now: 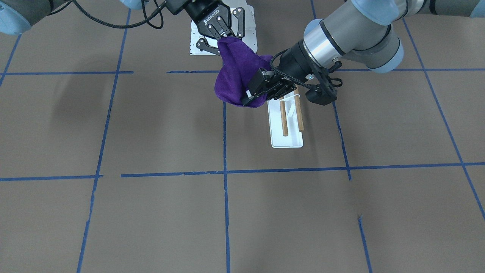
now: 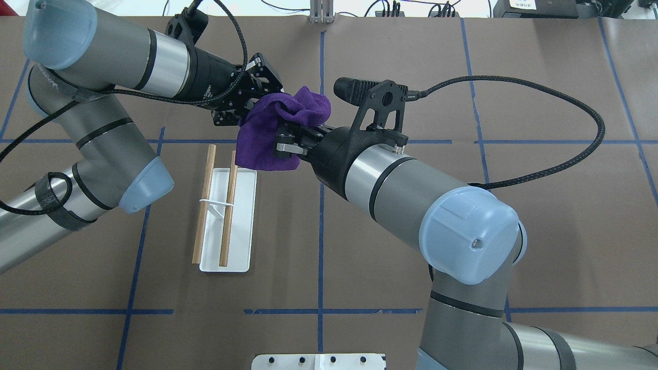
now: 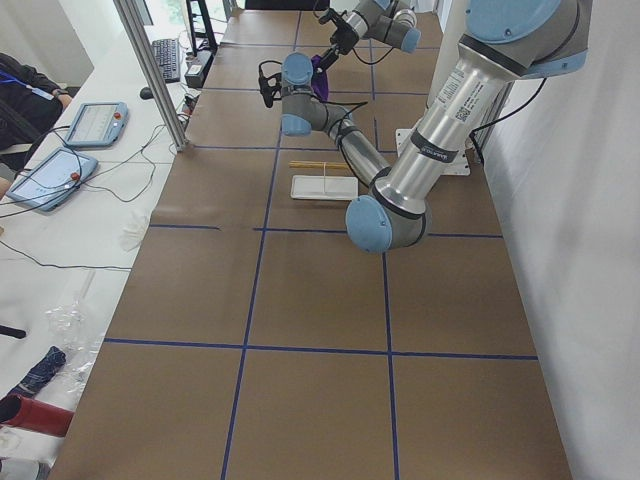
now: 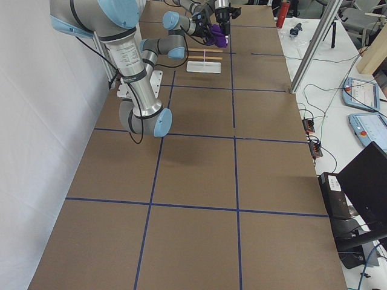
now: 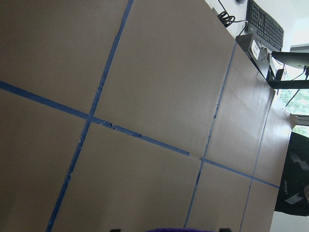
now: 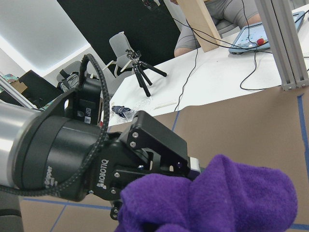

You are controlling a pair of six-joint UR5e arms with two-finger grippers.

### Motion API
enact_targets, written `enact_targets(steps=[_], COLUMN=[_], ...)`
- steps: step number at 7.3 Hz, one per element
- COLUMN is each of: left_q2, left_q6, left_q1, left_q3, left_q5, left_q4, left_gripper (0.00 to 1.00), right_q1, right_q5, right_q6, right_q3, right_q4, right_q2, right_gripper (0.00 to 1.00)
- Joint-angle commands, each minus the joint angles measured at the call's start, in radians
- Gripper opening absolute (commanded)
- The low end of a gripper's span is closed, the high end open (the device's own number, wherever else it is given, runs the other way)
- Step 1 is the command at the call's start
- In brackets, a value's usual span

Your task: Hang towel on rack

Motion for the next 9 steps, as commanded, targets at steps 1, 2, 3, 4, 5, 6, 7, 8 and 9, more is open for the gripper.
enact_targets(steps=[1,2,3,4,5,6,7,8,9], left_q2=[0.006,0.006,0.005,0.005,0.005,0.005,0.005,0.005,0.003], left_q6=[0.004,0.004,0.004,0.004,0.004,0.004,0.004,0.004,0.004], left_q1=[-0.001,-0.002,-0.004,-0.011,-0.024,-0.034,-0.036,-0.047,-0.054], left_q3=[-0.006,-0.006,-0.006,-0.014,-0.015,-0.020,-0.022,-0.028,-0.031], left_q5=[-0.054,-0.054,-0.057,-0.058,-0.080,-0.090,-0.091,-0.091,-0.103], left_q4=[-0.001,-0.001,-0.001,0.001,0.001,0.001,0.001,0.001,0.001], left_gripper=[0.00,0.00,0.00,0.00,0.00,0.00,0.00,0.00,0.00], right_q1=[0.000,0.000,0.002,0.000,-0.008,-0.011,-0.009,0.006,0.029], right_q5=[0.001,0.009,0.012,0.010,0.010,0.009,0.013,0.059,0.125], right_q6=[0.002,0.002,0.002,0.009,0.014,0.005,0.000,-0.029,-0.091], right_q3=[0.001,0.011,0.013,0.014,0.017,0.022,0.025,0.066,0.136], right_q4=[0.001,0.001,0.001,0.000,-0.002,-0.009,-0.014,-0.104,-0.237], right_q2=[0.000,-0.001,-0.001,0.000,-0.001,-0.007,-0.015,-0.021,-0.026], right_gripper=[0.00,0.00,0.00,0.42,0.99,1.00,1.00,1.00,1.00])
